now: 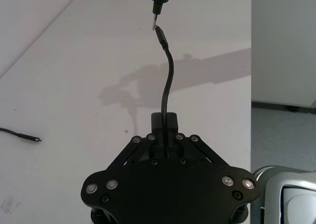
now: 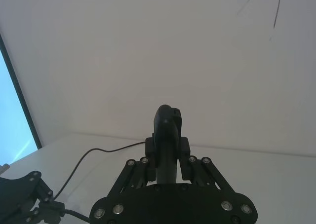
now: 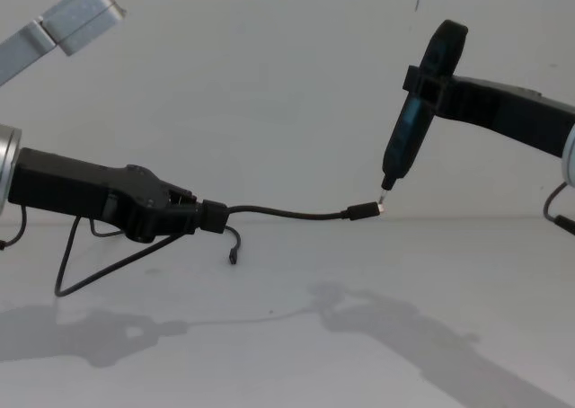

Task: Pick up the data cable with the one hand.

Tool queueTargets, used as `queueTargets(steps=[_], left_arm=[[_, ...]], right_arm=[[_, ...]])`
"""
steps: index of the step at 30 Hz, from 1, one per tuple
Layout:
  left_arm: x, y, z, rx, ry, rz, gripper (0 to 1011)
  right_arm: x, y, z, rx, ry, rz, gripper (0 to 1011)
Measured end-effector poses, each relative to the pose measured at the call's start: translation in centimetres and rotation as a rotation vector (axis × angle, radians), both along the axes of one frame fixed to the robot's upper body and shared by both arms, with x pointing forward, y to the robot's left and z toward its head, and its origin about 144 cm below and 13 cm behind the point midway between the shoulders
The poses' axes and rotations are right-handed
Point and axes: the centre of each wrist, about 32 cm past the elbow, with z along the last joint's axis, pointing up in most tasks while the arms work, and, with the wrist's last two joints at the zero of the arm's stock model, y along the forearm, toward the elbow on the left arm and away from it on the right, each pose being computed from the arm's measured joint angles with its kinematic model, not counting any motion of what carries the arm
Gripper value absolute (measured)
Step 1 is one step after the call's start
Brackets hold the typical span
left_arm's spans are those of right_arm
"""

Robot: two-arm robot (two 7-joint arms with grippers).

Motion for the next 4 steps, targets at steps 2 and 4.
queueTargets(steps=[2, 4], left_arm=[[0.00, 0.00, 0.00, 0.000, 0.000, 0.000, 49], [0.00, 0.00, 0.00, 0.000, 0.000, 0.000, 49]], right_arm=[[0.00, 0.00, 0.00, 0.000, 0.000, 0.000, 263], [0.00, 0.00, 0.00, 0.000, 0.000, 0.000, 263]])
